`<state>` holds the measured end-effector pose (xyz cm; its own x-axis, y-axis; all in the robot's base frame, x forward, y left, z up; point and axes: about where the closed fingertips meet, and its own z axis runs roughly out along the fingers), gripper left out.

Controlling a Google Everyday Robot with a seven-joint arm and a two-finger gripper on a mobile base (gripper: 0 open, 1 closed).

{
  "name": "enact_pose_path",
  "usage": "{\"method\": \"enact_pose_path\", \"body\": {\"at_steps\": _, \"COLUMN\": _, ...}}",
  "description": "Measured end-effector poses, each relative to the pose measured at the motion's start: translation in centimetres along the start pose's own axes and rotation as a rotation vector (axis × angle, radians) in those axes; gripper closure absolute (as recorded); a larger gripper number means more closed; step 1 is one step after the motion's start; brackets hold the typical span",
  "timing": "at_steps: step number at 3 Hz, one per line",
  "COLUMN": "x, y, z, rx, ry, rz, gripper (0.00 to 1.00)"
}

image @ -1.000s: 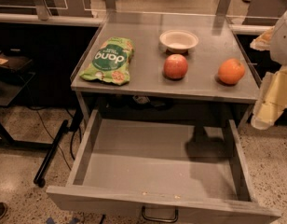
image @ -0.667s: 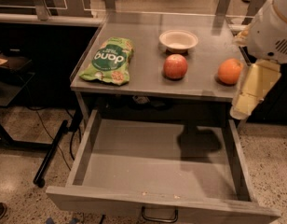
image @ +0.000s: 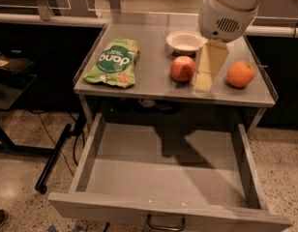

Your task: Place green rice chip bag into top drawer

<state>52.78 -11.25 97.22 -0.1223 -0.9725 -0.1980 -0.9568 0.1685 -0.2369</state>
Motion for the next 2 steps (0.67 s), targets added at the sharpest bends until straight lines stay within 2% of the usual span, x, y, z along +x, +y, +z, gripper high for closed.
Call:
{"method": "enact_pose_path", "body": {"at_steps": 1, "x": -0.8, "y": 0.3, "z": 0.6, "rx": 0.013, "ry": -0.003, "rz": 0.000, "gripper": 0.00}}
{"method": "enact_pose_path", "body": {"at_steps": 2, "x": -2.8, "y": -0.9, "z": 2.2, "rx": 0.031, "ry": 0.026, "rz": 0.031, "gripper": 0.00}}
